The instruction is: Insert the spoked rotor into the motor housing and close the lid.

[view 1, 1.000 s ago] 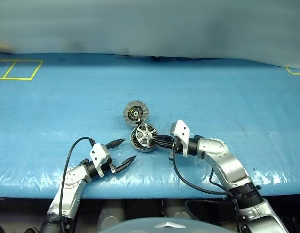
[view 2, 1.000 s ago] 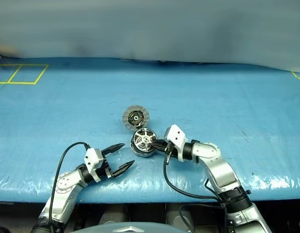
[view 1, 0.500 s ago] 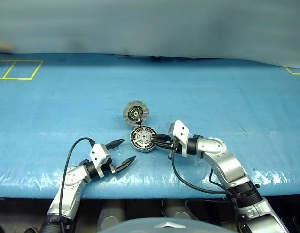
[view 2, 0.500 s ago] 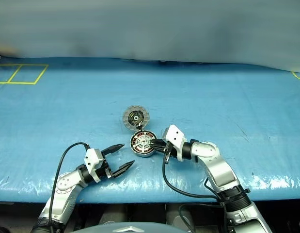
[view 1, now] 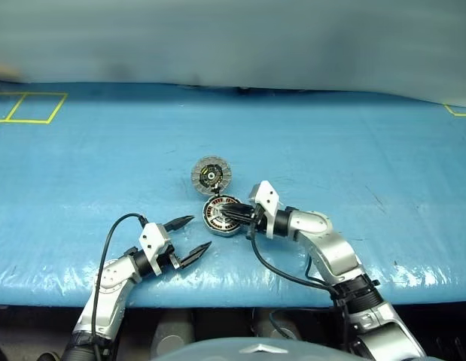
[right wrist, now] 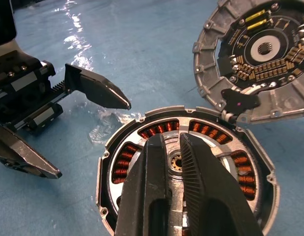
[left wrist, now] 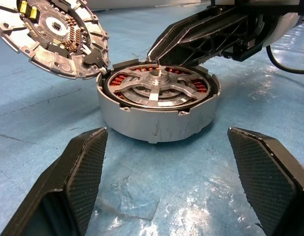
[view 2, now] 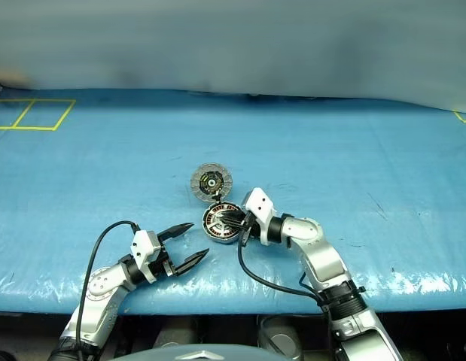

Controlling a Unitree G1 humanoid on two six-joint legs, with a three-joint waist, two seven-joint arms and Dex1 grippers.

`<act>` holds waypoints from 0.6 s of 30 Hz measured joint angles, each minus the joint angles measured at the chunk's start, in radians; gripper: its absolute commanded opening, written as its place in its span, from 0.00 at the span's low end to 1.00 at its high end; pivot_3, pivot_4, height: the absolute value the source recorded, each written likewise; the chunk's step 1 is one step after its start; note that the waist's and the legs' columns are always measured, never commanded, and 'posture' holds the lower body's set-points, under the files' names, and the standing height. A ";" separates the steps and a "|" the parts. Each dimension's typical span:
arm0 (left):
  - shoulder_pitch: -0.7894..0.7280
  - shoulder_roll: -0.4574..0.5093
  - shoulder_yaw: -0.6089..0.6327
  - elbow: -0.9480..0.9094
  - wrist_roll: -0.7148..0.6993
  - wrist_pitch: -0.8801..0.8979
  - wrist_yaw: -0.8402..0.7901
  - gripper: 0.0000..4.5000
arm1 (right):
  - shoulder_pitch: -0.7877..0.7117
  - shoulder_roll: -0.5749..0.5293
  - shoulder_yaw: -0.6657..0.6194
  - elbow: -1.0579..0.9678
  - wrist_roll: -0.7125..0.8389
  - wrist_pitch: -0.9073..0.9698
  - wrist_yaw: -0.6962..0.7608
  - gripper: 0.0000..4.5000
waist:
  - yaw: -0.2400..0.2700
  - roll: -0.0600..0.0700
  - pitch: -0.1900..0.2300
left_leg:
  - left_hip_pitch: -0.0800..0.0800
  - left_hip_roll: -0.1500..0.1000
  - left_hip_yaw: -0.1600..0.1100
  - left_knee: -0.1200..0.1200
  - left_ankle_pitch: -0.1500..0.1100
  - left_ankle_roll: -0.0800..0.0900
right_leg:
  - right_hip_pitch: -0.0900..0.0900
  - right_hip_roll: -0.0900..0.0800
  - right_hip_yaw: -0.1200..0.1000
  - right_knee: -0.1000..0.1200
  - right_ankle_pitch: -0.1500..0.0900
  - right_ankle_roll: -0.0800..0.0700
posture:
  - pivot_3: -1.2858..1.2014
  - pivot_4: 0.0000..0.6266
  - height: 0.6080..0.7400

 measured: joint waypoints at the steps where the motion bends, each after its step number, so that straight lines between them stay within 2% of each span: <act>1: 0.000 0.000 0.001 0.000 0.000 0.000 0.000 0.92 | -0.005 -0.002 0.005 0.005 -0.007 -0.006 0.001 0.12 | 0.000 0.000 0.000 | 0.000 0.000 0.000 0.000 0.000 0.000 | 0.000 0.000 0.000 0.000 0.000 0.001 | 0.52 0.24 1.00; 6: 0.003 0.000 0.005 0.000 0.000 0.000 0.001 0.92 | -0.006 -0.005 0.015 0.015 -0.029 -0.031 -0.001 0.12 | -0.001 0.000 0.000 | 0.002 0.000 0.000 0.000 0.000 0.000 | 0.002 0.000 0.000 0.001 -0.001 -0.002 | 0.52 0.24 1.00; 18: -0.006 -0.002 0.007 0.000 0.000 -0.002 0.000 0.92 | -0.013 -0.023 -0.054 -0.072 0.036 -0.026 -0.009 0.12 | -0.001 0.000 0.000 | 0.001 0.000 0.000 0.000 0.000 0.000 | 0.000 0.000 0.000 0.000 0.000 0.000 | 0.52 0.24 1.00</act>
